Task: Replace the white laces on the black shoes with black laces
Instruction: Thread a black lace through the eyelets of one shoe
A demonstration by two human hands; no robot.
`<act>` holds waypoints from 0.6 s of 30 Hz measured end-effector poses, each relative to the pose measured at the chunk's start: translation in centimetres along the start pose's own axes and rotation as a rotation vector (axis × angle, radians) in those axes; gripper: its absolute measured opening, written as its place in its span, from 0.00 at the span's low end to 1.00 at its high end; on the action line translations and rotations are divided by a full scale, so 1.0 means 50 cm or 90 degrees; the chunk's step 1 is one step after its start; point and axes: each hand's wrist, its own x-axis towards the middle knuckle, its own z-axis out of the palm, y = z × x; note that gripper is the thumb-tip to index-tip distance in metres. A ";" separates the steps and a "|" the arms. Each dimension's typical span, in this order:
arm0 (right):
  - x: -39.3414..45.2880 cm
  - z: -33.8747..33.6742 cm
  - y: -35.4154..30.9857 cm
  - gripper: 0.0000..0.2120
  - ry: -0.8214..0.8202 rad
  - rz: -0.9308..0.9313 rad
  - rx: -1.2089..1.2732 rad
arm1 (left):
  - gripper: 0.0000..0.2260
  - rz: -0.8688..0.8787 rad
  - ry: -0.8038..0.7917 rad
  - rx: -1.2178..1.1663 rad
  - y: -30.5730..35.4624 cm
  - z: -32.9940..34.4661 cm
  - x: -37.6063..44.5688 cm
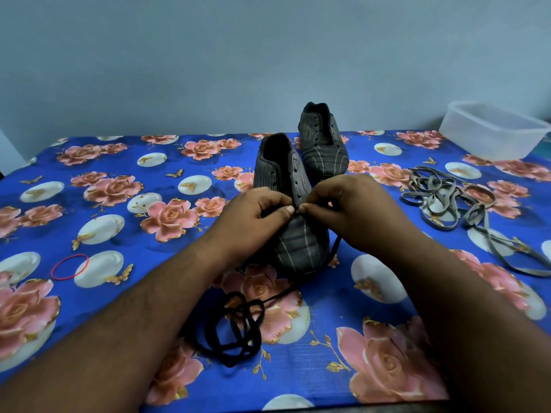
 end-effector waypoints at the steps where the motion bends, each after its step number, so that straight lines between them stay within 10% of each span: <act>1: 0.000 -0.001 0.000 0.04 -0.005 0.021 0.023 | 0.14 -0.003 -0.007 -0.005 0.001 -0.001 0.000; 18: 0.008 0.014 0.004 0.04 -0.038 0.214 0.336 | 0.12 -0.007 -0.042 0.028 -0.007 0.010 0.006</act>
